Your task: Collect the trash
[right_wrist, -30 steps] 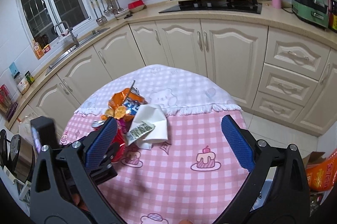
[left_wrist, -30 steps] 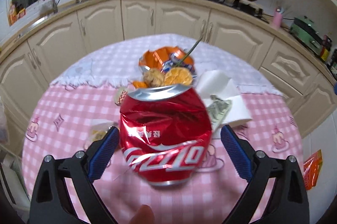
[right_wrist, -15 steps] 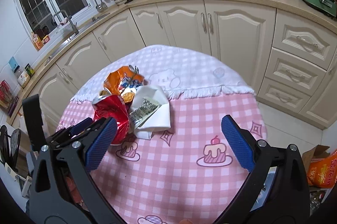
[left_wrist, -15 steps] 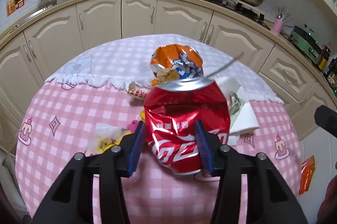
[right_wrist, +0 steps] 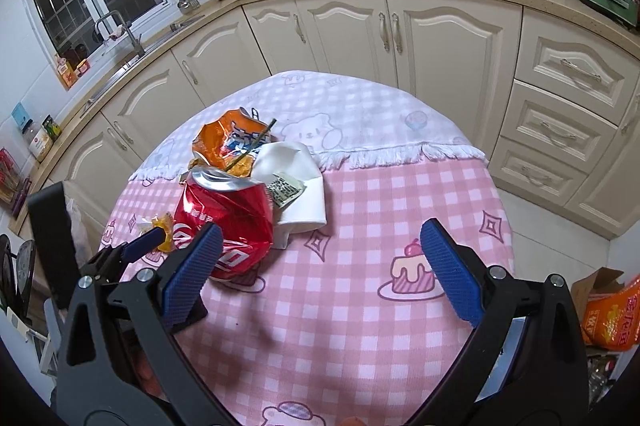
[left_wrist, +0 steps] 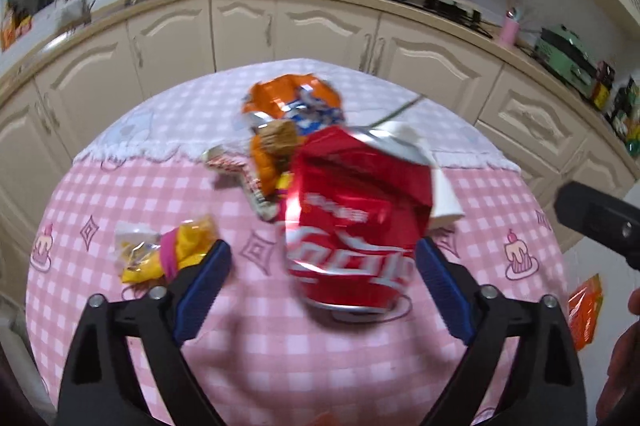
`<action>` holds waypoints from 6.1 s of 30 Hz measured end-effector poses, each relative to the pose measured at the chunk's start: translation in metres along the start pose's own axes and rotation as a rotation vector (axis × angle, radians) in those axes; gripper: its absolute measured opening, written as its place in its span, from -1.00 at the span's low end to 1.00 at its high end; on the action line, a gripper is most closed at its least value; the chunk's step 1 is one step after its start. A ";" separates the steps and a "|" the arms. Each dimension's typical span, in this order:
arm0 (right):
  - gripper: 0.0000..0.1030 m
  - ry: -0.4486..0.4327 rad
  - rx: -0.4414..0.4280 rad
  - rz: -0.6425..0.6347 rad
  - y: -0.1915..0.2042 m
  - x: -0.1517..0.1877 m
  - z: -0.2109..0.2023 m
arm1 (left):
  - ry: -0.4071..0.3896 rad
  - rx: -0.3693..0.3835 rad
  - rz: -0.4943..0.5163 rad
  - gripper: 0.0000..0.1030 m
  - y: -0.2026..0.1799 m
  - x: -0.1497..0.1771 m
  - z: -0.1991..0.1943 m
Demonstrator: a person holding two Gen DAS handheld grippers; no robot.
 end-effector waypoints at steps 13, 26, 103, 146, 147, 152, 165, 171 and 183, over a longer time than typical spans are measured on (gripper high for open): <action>0.88 -0.001 0.023 0.040 -0.019 0.000 0.001 | 0.024 0.081 0.011 0.69 -0.013 0.001 0.029; 0.88 0.052 -0.004 0.011 -0.005 0.010 0.020 | -0.032 0.176 -0.075 0.67 0.018 0.018 -0.008; -0.86 0.186 -0.011 -0.412 0.072 0.032 0.048 | 0.005 0.116 -0.070 0.14 0.042 0.064 -0.029; -0.94 0.161 -0.230 -0.209 0.034 0.022 -0.016 | -0.021 0.215 -0.051 -0.28 0.029 0.059 -0.032; -0.94 0.157 -0.233 -0.199 0.030 0.023 -0.019 | -0.027 0.221 -0.044 -0.30 0.027 0.058 -0.035; -0.94 0.128 -0.250 -0.158 0.014 0.023 -0.037 | -0.052 0.243 -0.003 -0.35 0.012 0.050 -0.044; -0.94 -0.033 -0.196 -0.045 -0.055 0.007 -0.110 | -0.147 0.388 0.153 -0.37 -0.074 0.002 -0.078; -0.94 -0.159 -0.114 0.083 -0.130 0.003 -0.167 | -0.186 0.497 0.280 -0.38 -0.158 -0.028 -0.089; -0.94 -0.147 0.106 0.457 -0.325 0.076 -0.179 | 0.056 0.728 0.528 -0.39 -0.378 0.005 -0.016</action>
Point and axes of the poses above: each gripper's, at about its wrist camera, not at the fingertips, and z roughly the way its jaws point, y to its left, x to its underside, the point moved 3 cm from there along z, roughly the way its jaws point, and after that the axes turned 13 degrees about z, right-handed, at the moved point
